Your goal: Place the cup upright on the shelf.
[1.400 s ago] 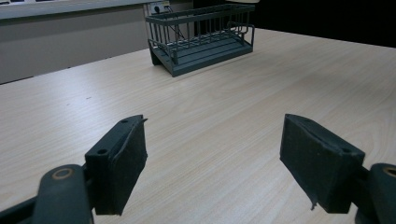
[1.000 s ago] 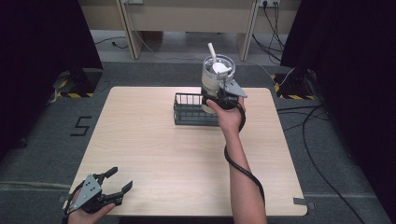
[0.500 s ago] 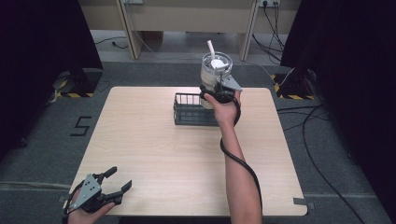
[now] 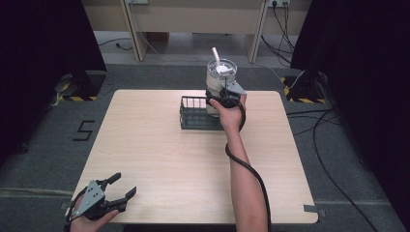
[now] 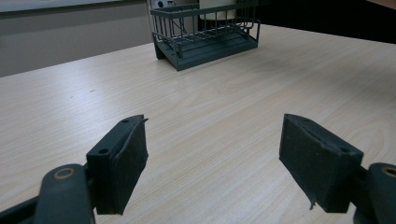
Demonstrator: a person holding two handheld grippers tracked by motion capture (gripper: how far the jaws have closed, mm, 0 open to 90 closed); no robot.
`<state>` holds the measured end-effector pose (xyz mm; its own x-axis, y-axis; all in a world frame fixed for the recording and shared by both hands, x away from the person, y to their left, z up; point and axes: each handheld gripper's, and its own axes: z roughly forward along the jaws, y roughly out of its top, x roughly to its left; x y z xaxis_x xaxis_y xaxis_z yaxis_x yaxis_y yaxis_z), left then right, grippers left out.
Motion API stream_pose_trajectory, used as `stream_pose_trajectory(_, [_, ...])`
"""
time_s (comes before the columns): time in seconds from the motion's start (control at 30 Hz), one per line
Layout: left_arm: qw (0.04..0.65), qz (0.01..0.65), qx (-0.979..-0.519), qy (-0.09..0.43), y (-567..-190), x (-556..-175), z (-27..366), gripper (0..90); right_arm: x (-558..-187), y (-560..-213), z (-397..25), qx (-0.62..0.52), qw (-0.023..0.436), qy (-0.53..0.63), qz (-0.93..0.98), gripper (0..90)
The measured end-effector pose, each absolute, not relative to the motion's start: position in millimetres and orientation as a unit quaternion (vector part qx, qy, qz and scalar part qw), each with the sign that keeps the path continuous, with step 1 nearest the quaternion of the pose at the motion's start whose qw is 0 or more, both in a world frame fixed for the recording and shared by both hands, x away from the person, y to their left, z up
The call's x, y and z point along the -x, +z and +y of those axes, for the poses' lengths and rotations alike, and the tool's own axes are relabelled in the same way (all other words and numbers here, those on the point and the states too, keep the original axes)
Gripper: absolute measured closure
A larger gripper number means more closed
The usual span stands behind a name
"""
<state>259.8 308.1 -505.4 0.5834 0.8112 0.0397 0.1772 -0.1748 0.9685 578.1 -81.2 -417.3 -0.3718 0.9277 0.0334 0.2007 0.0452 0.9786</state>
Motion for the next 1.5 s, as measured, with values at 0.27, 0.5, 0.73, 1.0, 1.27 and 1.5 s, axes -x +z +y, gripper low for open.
stream_pose_trajectory(0.27, [0.540, 0.348, -0.708, 0.292, -506, -260, 308, 22.9, -582, -432, -77, -0.451, 0.338, 0.517, 0.644, 10.1])
stream_pose_trajectory(0.5, [0.540, 0.346, -0.709, 0.293, -505, -259, 307, 22.8, -580, -437, -76, -0.438, 0.343, 0.511, 0.656, 10.0])
stream_pose_trajectory(0.73, [0.540, 0.343, -0.709, 0.296, -504, -258, 307, 22.8, -577, -442, -77, -0.434, 0.349, 0.518, 0.649, 9.7])
stream_pose_trajectory(1.0, [0.540, 0.341, -0.710, 0.297, -504, -257, 307, 22.8, -573, -446, -76, -0.430, 0.354, 0.518, 0.649, 7.4])
stream_pose_trajectory(1.27, [0.540, 0.341, -0.710, 0.297, -504, -258, 306, 22.7, -569, -449, -76, -0.438, 0.355, 0.518, 0.643, 8.7])
stream_pose_trajectory(1.5, [0.539, 0.339, -0.711, 0.298, -504, -258, 306, 22.8, -563, -446, -74, -0.447, 0.364, 0.506, 0.641, 8.9])
